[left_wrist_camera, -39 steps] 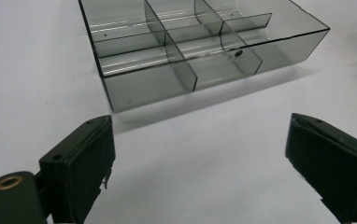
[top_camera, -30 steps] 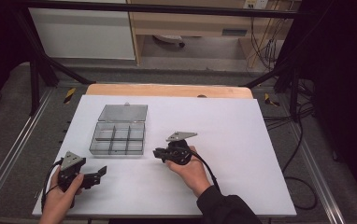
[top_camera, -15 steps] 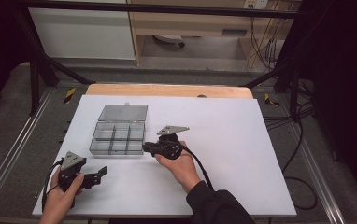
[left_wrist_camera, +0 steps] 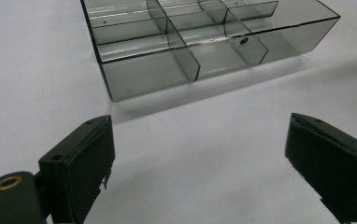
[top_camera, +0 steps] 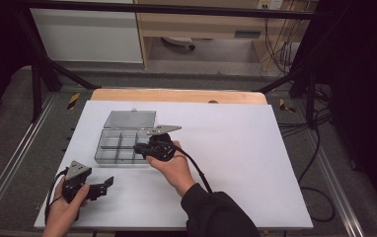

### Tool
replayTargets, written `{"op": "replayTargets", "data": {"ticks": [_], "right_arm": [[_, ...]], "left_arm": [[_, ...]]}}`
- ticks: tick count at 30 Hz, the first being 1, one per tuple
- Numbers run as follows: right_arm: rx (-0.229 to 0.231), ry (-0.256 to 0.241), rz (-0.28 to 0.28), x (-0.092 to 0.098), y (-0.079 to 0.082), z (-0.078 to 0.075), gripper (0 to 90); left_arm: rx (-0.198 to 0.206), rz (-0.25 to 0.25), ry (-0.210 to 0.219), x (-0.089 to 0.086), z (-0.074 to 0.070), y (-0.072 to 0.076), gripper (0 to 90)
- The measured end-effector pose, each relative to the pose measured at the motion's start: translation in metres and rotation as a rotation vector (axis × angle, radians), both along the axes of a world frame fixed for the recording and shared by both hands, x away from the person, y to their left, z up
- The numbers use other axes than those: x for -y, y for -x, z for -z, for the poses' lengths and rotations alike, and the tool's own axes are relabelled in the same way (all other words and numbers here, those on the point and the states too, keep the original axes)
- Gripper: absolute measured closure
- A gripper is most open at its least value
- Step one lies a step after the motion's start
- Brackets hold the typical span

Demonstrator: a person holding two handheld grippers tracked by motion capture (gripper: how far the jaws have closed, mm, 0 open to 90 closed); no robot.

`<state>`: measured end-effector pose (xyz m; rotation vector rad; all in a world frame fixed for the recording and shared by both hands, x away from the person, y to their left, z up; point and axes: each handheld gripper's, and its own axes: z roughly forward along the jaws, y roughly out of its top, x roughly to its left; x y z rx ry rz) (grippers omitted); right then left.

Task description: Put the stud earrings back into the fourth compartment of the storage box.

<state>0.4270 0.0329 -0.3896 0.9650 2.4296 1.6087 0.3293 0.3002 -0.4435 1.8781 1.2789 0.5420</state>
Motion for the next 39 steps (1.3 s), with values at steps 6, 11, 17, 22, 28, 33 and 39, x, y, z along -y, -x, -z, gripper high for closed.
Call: {"op": "replayTargets", "data": {"ticks": [6, 11, 17, 22, 28, 33, 39], "right_arm": [[0.000, -0.002, -0.002, -0.007, -0.003, -0.002, 80.3], [-0.007, -0.008, -0.001, -0.012, -0.008, -0.004, 80.3], [-0.014, -0.017, -0.001, -0.020, -0.014, -0.007, 80.3], [-0.010, -0.012, -0.008, -0.027, -0.017, -0.010, 80.3], [-0.015, -0.013, -0.005, -0.037, -0.023, -0.012, 80.3], [-0.024, -0.012, 0.001, -0.045, -0.026, -0.011, 80.3], [-0.031, -0.003, 0.004, -0.051, -0.031, -0.008, 80.3]], "left_arm": [[-0.002, 0.000, 0.001, 0.000, 0.000, 0.000, 8.7], [-0.006, 0.002, -0.001, 0.000, 0.000, 0.000, 8.7], [-0.007, -0.001, 0.001, 0.000, 0.001, -0.001, 8.7], [-0.010, 0.000, -0.002, 0.000, 0.001, 0.000, 8.7], [-0.009, -0.009, 0.003, -0.001, 0.001, 0.000, 8.6], [-0.008, -0.005, 0.006, -0.001, 0.001, 0.000, 8.4], [-0.006, -0.002, 0.010, -0.001, -0.001, 0.000, 8.5]]}}
